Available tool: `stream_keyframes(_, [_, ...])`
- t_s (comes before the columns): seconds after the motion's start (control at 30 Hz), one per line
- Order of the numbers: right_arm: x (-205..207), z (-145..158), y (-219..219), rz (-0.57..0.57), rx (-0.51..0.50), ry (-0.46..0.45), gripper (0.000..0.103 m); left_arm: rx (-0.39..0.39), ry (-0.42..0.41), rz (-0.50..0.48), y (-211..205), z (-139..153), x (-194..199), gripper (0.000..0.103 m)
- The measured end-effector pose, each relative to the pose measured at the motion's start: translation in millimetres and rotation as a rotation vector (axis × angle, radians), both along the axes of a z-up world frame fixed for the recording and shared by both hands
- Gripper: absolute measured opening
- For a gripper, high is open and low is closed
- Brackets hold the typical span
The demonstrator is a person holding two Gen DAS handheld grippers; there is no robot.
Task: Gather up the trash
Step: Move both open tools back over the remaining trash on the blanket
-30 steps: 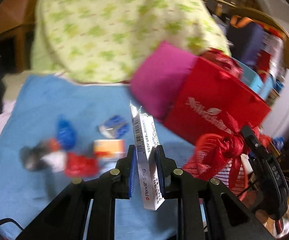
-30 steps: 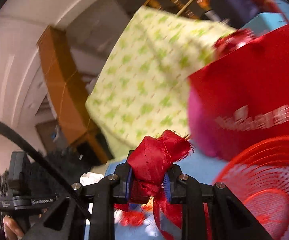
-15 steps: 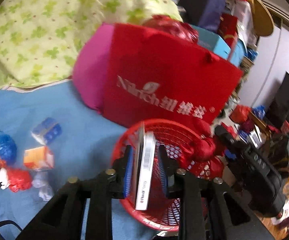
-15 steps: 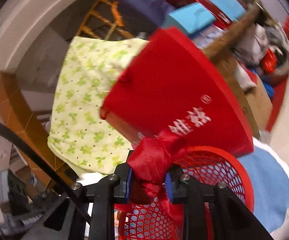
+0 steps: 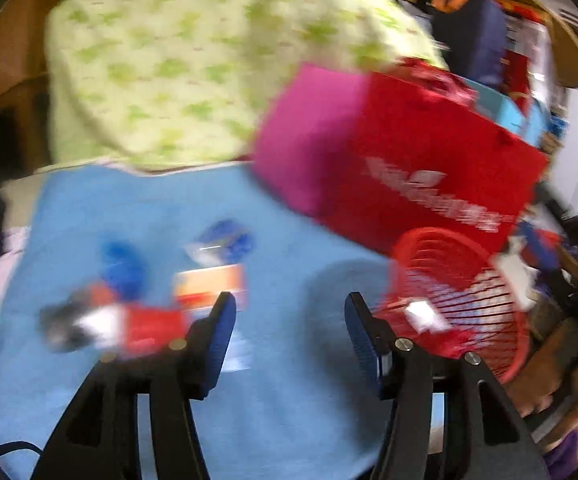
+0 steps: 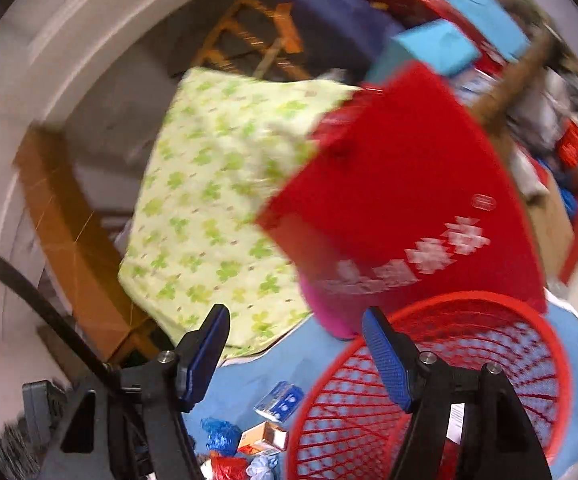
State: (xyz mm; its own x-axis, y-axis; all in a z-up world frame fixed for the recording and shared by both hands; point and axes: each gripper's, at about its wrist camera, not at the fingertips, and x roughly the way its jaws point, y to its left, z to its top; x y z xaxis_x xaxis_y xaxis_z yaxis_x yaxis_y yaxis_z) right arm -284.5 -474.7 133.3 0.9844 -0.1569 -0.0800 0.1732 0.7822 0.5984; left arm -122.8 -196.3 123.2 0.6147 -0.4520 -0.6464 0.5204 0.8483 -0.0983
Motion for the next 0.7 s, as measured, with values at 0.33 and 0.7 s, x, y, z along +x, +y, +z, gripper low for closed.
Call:
stream_keyframes(0.33, [70.3,2.0,112.9,0.326,-0.132,0.023,0.073,0.127,-0.045,0.384,171.8,-31.2,22.9,0.059])
stream_keyframes(0.7, [185.4,-106.6,157.3,0.514,-0.026,0.619,0.058,0.120,0.073,0.433,206.5,-92.1,42.7,0.059])
